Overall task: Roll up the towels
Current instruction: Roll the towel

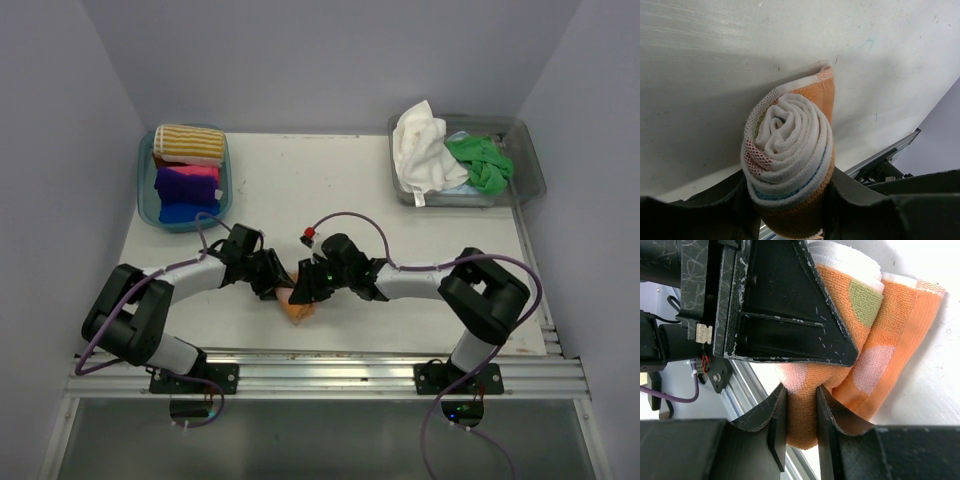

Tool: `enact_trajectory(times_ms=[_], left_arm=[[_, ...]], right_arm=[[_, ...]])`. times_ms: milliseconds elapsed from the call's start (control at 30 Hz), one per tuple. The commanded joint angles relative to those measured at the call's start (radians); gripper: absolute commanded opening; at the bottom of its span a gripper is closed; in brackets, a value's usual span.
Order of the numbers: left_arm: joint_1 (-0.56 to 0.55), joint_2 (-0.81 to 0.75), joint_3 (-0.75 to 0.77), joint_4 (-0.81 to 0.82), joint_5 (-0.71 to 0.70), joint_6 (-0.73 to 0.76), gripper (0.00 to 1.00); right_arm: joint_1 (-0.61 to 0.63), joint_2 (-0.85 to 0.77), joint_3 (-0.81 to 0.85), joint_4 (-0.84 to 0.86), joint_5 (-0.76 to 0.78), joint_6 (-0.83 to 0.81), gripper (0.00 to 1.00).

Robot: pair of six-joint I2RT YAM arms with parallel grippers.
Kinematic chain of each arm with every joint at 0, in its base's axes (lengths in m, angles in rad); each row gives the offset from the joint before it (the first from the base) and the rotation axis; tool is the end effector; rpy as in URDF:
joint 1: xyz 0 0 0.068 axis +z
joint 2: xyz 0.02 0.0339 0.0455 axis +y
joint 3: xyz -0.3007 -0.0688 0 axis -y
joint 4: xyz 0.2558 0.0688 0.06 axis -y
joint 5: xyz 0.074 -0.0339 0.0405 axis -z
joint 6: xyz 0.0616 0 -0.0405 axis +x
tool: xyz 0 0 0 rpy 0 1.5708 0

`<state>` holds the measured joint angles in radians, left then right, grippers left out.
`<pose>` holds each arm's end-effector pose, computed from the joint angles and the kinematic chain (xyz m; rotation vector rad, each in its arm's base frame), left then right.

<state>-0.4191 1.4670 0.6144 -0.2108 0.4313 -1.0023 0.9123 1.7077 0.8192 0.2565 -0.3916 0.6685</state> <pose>0.2320 -0.1316 0.1459 -0.6709 2.8039 -0.9648 0.2106 0.3106 0.1733 -0.5448 2.4117 1.2300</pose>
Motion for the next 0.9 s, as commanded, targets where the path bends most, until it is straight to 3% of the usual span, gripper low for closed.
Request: enact_trajectory(times_ms=[0,33,133,233,400,600,867], left_arm=[[0.005,0.013,0.008,0.013,0.009,0.014,0.43],[0.005,0.015,0.008,0.010,0.011,0.013,0.39],[0.005,0.016,0.008,0.007,0.011,0.014,0.32],[0.005,0.019,0.011,0.002,0.007,0.013,0.31],[0.005,0.016,0.011,-0.006,0.003,0.013,0.31],[0.005,0.016,0.015,-0.012,0.000,0.010,0.31],[0.005,0.018,0.016,-0.018,-0.003,0.008,0.31]], right_arm=[[0.002,-0.028,0.020,-0.029,-0.024,0.005,0.29],[0.003,-0.043,0.023,-0.077,-0.006,-0.003,0.41],[0.016,-0.106,0.047,-0.213,0.126,-0.055,0.57],[0.065,-0.167,0.090,-0.363,0.311,-0.105,0.61],[0.218,-0.188,0.208,-0.555,0.710,-0.196,0.61],[0.407,-0.091,0.371,-0.672,0.980,-0.320,0.60],[0.497,0.032,0.449,-0.639,1.014,-0.457,0.56]])
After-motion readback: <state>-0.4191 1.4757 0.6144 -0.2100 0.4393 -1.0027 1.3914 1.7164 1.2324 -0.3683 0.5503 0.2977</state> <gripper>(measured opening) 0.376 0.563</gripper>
